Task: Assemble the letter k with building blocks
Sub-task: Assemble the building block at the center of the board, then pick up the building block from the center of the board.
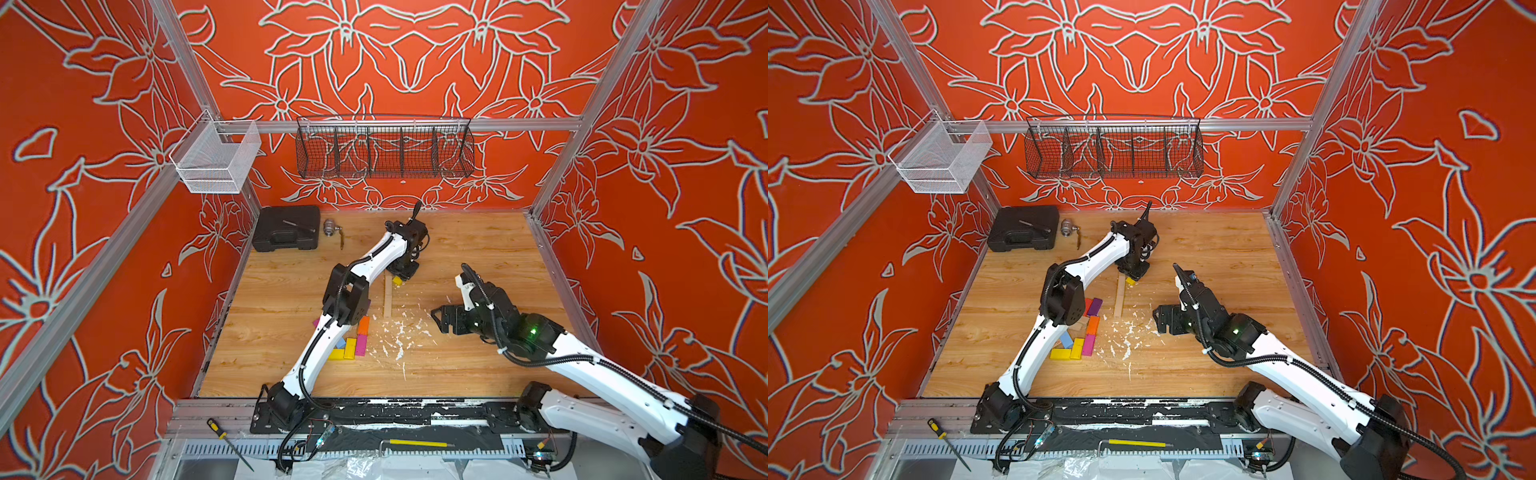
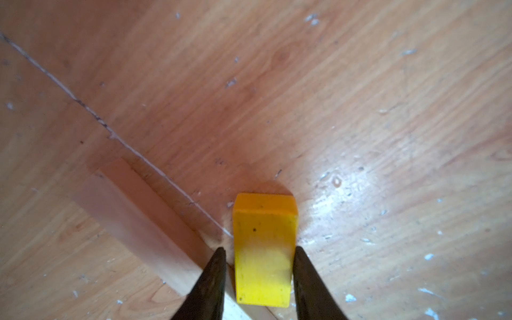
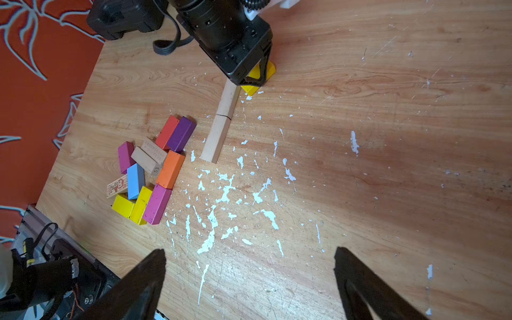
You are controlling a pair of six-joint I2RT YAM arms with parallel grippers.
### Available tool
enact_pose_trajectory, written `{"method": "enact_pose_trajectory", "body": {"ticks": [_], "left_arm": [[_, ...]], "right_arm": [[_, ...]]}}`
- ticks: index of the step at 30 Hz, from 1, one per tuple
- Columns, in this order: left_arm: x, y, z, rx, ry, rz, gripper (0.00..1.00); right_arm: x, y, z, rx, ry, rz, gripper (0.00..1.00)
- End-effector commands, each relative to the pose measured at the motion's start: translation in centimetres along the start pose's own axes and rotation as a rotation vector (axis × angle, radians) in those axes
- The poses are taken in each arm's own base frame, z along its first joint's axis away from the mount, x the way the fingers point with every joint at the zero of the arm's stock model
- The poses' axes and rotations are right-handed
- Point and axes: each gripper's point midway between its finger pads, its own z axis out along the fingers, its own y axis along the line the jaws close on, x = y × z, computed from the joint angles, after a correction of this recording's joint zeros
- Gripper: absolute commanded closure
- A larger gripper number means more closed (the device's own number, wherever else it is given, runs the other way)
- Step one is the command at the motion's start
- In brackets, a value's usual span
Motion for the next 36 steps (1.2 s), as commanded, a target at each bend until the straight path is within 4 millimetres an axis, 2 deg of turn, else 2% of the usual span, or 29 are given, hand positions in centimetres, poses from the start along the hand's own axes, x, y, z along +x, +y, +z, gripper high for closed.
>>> {"method": "enact_pose_trajectory", "body": {"ticks": [1,4,7,11,16,21,25,29,32,36], "left_arm": [[0.1,0.1,-0.1,0.009,0.005,0.003,0.58],[-0.2,-0.4,-1.0,0.037,-0.015,-0.009,0.53],[-0.8,-0.8,-2.8,0.074,-0.057,-0.031,0.48],[-1.3,-1.4,-6.7,0.122,-0.134,-0.073,0.48],[0.2,-1.1,-12.1,0.15,-0.247,-0.157,0.48],[4.7,0.1,-15.8,0.174,-0.324,-0.247,0.48],[9.9,2.1,-17.4,0.157,-0.337,-0.327,0.48],[15.5,4.6,-17.9,0.123,-0.326,-0.428,0.47],[18.9,6.5,-17.8,0.124,-0.323,-0.513,0.45],[22.3,9.0,-17.0,0.138,-0.311,-0.608,0.38]], "right_arm": [[-1.5,0.8,-0.5,-0.018,-0.042,0.022,0.03],[-1.5,0.8,-0.6,-0.018,-0.045,0.022,0.03],[-1.6,0.8,-0.7,-0.017,-0.047,0.023,0.03],[-1.9,0.9,-1.0,-0.013,-0.055,0.017,0.03],[-2.6,0.9,-1.3,0.004,-0.067,0.005,0.05],[-3.0,2.0,-0.6,-0.003,-0.024,-0.026,0.11],[-2.8,3.7,1.0,-0.022,0.049,-0.032,0.16],[-1.3,6.4,3.3,-0.05,0.142,-0.037,0.2],[0.3,8.4,5.2,-0.047,0.21,-0.047,0.22],[2.7,10.4,7.7,0.007,0.284,-0.082,0.22]]}}
